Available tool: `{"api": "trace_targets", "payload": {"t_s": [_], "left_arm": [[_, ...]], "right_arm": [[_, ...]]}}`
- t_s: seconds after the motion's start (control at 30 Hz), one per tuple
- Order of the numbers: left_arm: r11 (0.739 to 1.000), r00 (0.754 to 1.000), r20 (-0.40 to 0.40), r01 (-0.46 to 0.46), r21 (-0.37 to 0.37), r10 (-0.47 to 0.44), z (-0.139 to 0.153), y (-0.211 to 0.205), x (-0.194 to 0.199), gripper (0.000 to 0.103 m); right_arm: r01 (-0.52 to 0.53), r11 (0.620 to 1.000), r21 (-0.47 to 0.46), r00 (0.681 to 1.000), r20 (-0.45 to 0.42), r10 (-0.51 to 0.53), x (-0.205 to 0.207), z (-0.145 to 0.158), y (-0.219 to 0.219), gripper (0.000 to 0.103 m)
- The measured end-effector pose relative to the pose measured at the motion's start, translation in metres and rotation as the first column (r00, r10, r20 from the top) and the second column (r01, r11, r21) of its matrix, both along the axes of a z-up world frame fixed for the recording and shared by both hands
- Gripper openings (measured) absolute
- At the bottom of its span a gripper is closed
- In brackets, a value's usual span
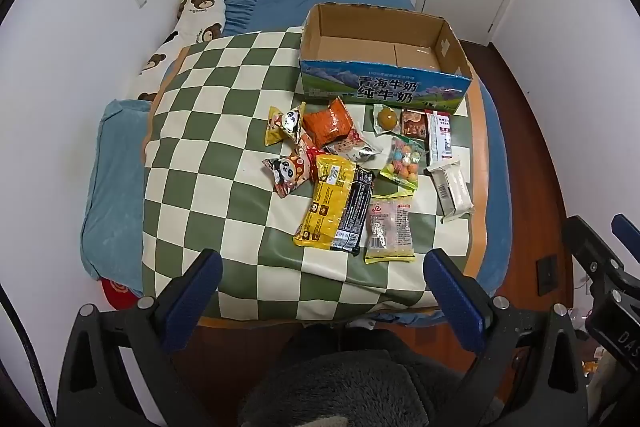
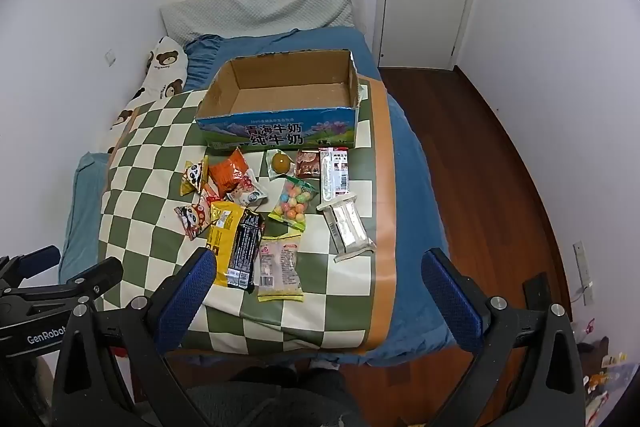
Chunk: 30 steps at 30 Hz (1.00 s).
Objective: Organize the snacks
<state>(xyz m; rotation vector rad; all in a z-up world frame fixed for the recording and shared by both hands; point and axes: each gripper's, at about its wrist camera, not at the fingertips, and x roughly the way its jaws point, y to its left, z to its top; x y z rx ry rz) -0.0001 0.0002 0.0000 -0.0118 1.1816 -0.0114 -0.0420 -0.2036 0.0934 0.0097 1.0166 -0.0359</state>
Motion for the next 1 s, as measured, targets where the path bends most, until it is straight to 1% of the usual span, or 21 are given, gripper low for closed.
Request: {"api": "trace_targets", "payload": {"t_s": [0.03,0.3,0.43,0.47,0.53,0.73,1.0], "left_arm": [[1.0,1.0,-0.001,-0.001,0.001,0.001,0.0,0.0,0.0,0.103],[1.0,1.0,0.0,0.0,0.008,0.0,0.0,0.006,0.004,0.103],[1.0,1.0,0.006,0.002,0.013,-0.002,-0.001,0.002,0.004,0.103],[1.0,1.0,0.007,0.004,0.015,-0.004,0.009,0.001,0.004,0.103],[1.0,1.0,0.009,0.007,0.013,-0.007,0.012,0.002,0.007,0.103],[1.0,0.999,0.028,0.015,0.024,-0.015,0.012,-0.003,0.001,0.103],[1.0,0.999,0.031,0.018,0.025,-0.019,0.013,-0.003,0.001,0.103]], "right_arm": [[0.002,1.0,-0.01,1.0,-0.005,-0.002,0.0,0.0,0.0,0.103],[0.002,1.0,0.004,1.0,0.002,-0.002,-0.003,0.001,-0.002,0.103],[0.005,1.0,0.001,1.0,0.002,-0.005,-0.004,0.002,-0.002,0.103],[0.005,1.0,0.001,1.0,0.004,-0.005,-0.005,0.002,-0.003,0.103],[0.006,1.0,0.002,1.0,0.005,-0.006,-0.005,0.002,-0.003,0.103],[0.006,1.0,0.003,1.0,0.01,-0.006,-0.007,0.003,-0.003,0.103],[0.006,1.0,-0.001,1.0,0.013,-0.006,-0.005,0.004,-0.001,0.103]]}}
